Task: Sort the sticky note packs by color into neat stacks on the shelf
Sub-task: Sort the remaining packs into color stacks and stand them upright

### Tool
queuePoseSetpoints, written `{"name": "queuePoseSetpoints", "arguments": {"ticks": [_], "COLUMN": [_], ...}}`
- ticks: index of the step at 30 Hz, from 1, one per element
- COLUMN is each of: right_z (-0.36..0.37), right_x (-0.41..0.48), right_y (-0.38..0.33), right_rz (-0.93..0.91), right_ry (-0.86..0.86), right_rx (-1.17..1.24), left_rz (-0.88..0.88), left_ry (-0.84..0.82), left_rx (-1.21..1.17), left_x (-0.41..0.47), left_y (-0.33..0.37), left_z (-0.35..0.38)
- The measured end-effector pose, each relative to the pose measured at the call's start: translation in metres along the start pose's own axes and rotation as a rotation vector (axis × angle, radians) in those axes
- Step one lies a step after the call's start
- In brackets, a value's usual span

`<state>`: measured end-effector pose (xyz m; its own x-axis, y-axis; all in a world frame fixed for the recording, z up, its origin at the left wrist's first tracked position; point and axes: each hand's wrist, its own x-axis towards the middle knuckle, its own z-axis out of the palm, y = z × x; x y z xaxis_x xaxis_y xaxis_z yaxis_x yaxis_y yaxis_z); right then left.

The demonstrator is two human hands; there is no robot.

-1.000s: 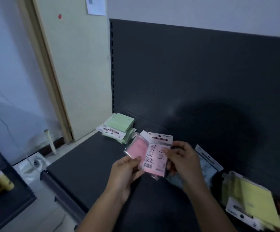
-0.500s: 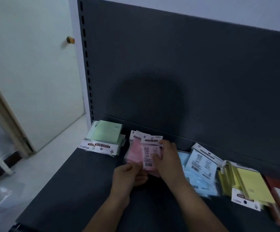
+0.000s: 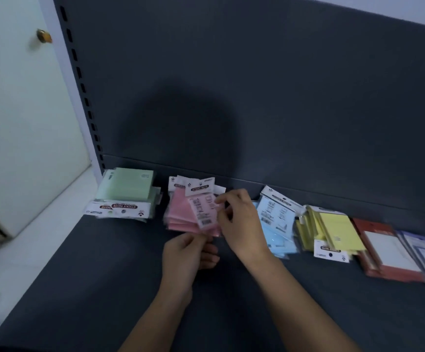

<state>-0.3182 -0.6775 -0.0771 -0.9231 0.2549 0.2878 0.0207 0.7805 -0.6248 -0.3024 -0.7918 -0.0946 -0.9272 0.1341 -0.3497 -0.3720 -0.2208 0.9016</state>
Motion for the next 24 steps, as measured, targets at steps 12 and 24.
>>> {"name": "queuePoseSetpoints", "arguments": {"ticks": [12,24], "right_z": [-0.163,-0.378], "right_x": [-0.146,-0.385], "right_y": [0.132,0.283], "right_rz": [0.034,0.634], "right_ry": [0.33,0.402], "right_rx": [-0.215,-0.469], "left_rz": [0.778,0.957], "left_ry": [-0.251,-0.777], "left_rx": [0.746,1.338], "left_x": [-0.093,-0.251], "left_y": [-0.053,-0.18], "left_z": [0.134,0.37]}}
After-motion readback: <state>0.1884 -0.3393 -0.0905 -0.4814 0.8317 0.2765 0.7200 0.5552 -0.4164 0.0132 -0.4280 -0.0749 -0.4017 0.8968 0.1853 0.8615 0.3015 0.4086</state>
